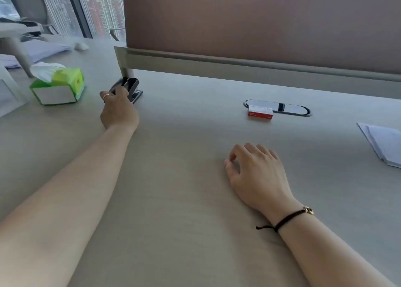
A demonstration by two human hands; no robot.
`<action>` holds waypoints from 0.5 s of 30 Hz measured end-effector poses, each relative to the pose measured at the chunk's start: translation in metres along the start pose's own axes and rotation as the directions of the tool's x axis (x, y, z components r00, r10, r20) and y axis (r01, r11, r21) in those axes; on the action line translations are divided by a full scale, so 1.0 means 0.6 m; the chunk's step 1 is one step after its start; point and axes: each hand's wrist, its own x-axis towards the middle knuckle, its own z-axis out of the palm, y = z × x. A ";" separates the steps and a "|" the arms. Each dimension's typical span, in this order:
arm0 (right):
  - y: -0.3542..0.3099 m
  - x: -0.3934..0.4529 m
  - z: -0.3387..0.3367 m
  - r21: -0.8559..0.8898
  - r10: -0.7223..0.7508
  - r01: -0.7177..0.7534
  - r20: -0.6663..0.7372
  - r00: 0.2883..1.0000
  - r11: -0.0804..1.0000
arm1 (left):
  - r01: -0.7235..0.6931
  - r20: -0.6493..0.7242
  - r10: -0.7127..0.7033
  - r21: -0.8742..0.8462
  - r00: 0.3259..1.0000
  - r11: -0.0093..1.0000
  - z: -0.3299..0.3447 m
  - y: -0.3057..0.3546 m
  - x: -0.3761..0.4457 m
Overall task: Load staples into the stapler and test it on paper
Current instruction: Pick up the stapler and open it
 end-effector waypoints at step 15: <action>0.001 0.000 -0.006 0.082 0.026 -0.026 0.011 1.000 0.996 | -0.243 0.118 0.228 0.134 0.967 0.961 -0.027 0.023 -0.088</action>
